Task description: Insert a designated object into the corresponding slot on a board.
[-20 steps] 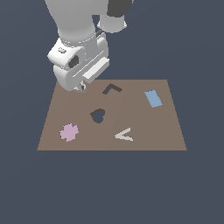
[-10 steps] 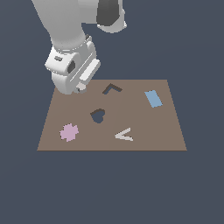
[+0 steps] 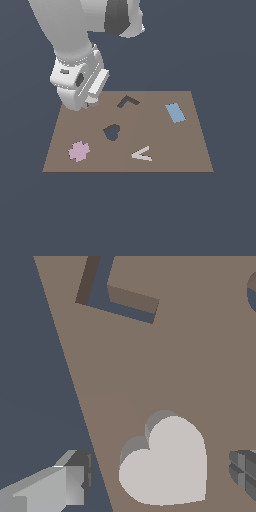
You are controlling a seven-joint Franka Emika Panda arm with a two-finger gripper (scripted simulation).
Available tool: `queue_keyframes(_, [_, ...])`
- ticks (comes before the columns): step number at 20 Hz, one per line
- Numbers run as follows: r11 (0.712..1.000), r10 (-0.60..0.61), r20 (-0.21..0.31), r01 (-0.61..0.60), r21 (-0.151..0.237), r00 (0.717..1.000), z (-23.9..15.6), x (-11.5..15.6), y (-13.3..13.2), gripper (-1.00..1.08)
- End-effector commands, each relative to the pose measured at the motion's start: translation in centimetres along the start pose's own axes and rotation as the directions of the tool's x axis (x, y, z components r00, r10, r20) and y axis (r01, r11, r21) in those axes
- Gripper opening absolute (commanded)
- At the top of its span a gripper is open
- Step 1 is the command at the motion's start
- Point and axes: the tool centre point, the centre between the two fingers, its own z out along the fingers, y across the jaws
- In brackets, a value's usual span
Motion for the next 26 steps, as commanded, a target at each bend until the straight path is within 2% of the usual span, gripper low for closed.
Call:
queue_keyframes(1, [1.0,-0.011,0.0,0.011,0.0,1.0,0.1,-0.1,0.1,1.0])
queue_keyframes(10, [1.0,-0.006,0.001,0.006,0.0,1.0,0.2,0.0,0.1,1.0])
queue_keyframes(19, [1.0,-0.005,0.001,0.005,0.0,1.0,2.0,0.0,0.1,1.0])
queue_keyframes(20, [1.0,-0.005,0.001,0.005,0.0,1.0,2.0,0.0,0.1,-1.0])
queue_keyframes(26, [1.0,-0.005,0.001,0.005,0.0,1.0,2.0,0.0,0.1,-1.0])
